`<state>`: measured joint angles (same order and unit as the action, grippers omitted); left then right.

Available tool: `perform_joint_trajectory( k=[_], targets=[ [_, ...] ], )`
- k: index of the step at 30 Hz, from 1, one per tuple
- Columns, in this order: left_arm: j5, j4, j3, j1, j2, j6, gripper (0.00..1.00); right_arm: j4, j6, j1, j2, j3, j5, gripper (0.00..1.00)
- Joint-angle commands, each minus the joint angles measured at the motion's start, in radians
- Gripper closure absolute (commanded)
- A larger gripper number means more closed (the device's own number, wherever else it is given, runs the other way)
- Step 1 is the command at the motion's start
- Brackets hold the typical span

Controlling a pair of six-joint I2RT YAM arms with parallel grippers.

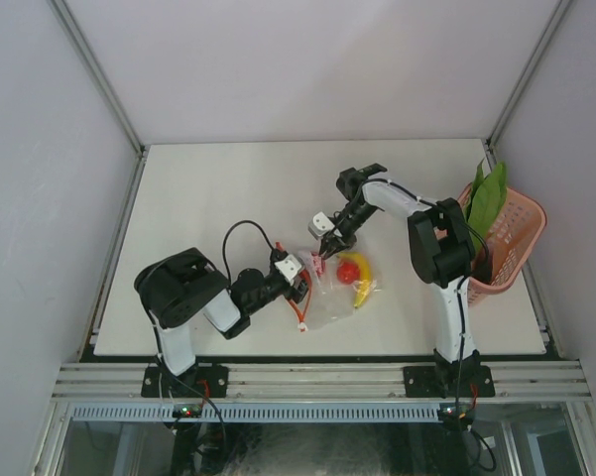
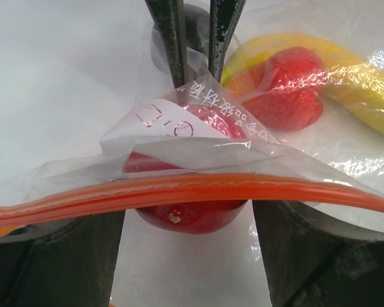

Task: Open the zip-top bag and remove the fake food
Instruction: Pick up the fake fruit from the zipper food storage bag.

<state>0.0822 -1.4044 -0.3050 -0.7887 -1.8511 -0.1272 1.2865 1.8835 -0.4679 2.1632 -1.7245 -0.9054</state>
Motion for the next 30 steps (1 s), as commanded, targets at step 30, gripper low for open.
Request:
perform_joint_trajectory(
  k=[30],
  targets=[
    [0.026, -0.014, -0.044, -0.030, -0.021, -0.059, 0.00, -0.039, 0.050, -0.046, -0.064, 0.083, -0.043, 0.76]
  ],
)
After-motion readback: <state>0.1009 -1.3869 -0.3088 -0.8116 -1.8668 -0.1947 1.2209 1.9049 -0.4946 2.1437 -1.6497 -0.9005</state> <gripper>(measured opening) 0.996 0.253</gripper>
